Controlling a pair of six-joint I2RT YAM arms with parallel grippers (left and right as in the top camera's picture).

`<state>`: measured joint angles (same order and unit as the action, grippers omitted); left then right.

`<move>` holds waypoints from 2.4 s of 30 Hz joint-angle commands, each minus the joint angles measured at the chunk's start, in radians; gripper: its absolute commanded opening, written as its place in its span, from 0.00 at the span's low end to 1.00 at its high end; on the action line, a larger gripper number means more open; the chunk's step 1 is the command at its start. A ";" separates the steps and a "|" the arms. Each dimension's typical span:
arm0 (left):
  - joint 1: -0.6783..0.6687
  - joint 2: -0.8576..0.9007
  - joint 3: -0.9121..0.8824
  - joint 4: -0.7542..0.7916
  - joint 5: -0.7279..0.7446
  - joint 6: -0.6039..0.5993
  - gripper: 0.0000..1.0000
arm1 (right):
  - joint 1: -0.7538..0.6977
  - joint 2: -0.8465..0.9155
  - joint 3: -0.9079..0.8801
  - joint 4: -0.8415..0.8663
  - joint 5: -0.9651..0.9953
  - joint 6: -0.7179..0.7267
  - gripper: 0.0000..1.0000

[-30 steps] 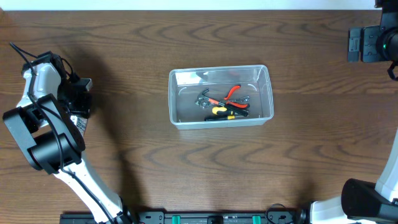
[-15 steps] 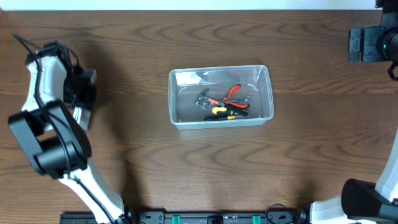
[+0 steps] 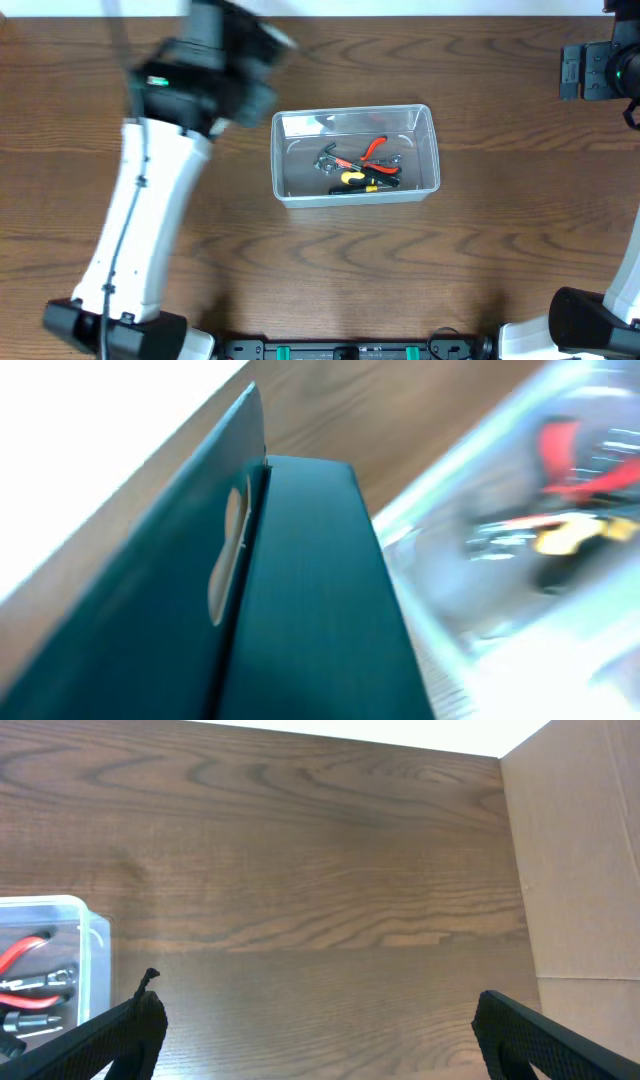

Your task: Pack container

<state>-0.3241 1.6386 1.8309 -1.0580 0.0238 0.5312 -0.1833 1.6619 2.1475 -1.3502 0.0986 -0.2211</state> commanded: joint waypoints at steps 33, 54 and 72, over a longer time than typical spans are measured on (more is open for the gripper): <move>-0.283 0.475 -0.008 0.002 0.249 0.093 0.44 | -0.006 0.023 -0.003 -0.009 -0.002 0.034 0.99; -0.243 0.351 0.019 0.105 -0.122 -0.085 0.93 | 0.030 0.048 -0.003 -0.010 -0.101 0.034 0.99; 0.236 0.141 0.019 0.185 -0.103 -0.406 0.98 | 0.211 0.380 -0.003 0.298 -0.233 0.064 0.99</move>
<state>-0.1165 1.7672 1.8400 -0.8703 -0.0853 0.1623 0.0223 2.0129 2.1414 -1.0489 -0.1211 -0.1806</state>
